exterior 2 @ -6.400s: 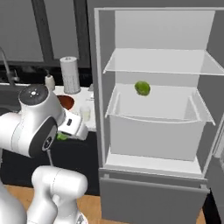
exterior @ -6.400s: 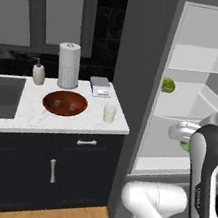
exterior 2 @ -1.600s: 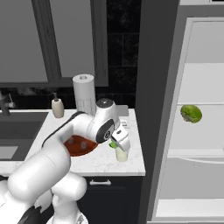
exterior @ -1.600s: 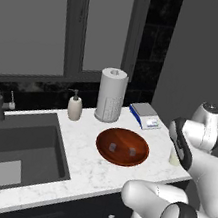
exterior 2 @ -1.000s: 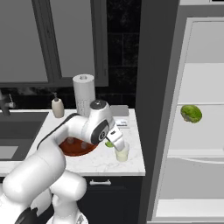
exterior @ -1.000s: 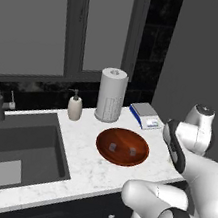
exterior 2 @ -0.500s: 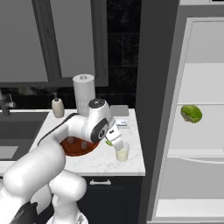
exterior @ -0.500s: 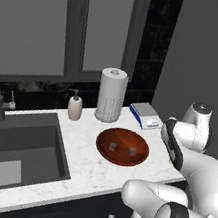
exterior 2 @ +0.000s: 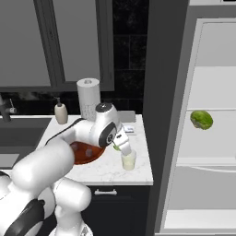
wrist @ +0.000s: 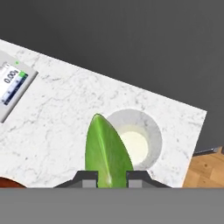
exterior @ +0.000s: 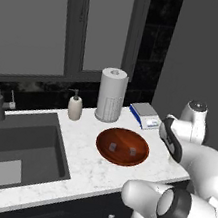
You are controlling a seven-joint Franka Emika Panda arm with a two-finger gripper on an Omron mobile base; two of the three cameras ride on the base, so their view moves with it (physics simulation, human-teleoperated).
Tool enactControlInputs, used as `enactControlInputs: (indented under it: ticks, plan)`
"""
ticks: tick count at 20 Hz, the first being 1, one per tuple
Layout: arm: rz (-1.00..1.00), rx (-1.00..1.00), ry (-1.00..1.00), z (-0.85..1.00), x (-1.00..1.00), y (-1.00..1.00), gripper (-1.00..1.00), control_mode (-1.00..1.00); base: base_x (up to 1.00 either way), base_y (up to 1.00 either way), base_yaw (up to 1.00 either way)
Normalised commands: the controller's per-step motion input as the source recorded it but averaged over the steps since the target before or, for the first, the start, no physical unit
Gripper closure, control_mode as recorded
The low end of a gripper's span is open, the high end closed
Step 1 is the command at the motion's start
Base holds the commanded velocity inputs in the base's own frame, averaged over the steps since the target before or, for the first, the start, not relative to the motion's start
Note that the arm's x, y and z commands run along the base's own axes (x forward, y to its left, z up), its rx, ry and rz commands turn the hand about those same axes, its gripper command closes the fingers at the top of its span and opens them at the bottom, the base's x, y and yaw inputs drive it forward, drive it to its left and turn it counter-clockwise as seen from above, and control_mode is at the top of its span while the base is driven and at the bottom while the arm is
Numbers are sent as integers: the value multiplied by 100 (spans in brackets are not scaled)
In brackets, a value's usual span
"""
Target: Grab a lemon wedge from the fridge and one ice cube from the ice bowl, and put them in the glass of lemonade.
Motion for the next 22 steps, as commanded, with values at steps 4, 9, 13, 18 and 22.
enactControlInputs:
  ticks: [4, 9, 13, 18, 22]
  plan:
    - [-2, 0, 0, 0, 0, -30, 100, -100, 0, 0, 0]
    - [-1, 0, 0, 0, 0, -22, 100, -100, 0, 0, 0]
    - [0, 0, 0, -6, 0, 0, 100, -100, 0, 0, 0]
    - [0, 0, 0, -5, 0, 0, 100, -100, 0, 0, 0]
    - [0, 0, 0, -1, 0, -6, 100, -100, 0, 0, 0]
